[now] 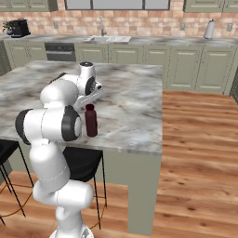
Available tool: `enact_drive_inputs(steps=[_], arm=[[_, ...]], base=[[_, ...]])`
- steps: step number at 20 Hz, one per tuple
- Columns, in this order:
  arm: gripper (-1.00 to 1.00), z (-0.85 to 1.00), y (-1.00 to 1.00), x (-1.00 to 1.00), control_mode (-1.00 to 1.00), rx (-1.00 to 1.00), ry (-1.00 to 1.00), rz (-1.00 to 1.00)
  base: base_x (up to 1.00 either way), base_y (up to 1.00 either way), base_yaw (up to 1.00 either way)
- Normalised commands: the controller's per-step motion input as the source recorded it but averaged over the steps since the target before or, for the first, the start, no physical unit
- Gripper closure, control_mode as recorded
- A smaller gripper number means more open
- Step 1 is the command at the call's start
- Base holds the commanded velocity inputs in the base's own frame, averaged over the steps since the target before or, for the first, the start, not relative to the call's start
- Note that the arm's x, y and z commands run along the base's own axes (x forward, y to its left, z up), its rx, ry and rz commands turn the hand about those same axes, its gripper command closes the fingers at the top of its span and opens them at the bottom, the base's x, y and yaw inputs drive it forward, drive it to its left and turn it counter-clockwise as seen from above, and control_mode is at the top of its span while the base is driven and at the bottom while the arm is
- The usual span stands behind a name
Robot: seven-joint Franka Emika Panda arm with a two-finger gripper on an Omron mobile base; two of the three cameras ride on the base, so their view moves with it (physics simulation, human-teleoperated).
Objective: There is a wine glass and glass cup on the dining counter. Place the wine bottle next to the wine glass and the juice bottle next to the glass cup.
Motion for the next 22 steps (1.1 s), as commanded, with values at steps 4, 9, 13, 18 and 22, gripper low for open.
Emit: enact_drive_inputs(steps=[4,9,13,18,22], arm=[[-1.0,0.28,0.0,-0.27,-1.0,0.0,0.0,-0.13],[-1.0,0.07,0.09,-0.48,-1.0,0.0,-0.01,-0.26],[-1.0,0.0,0.08,-0.59,-1.0,0.0,-0.03,-0.34],[-1.0,0.02,0.08,-0.51,-1.0,0.0,0.0,-0.27],[-1.0,0.0,0.04,-0.59,-1.0,0.0,0.0,-0.22]], base=[[0.0,0.0,0.0],[0.0,0.0,0.0],[0.0,0.0,0.0],[0.0,0.0,0.0],[0.0,0.0,0.0]])
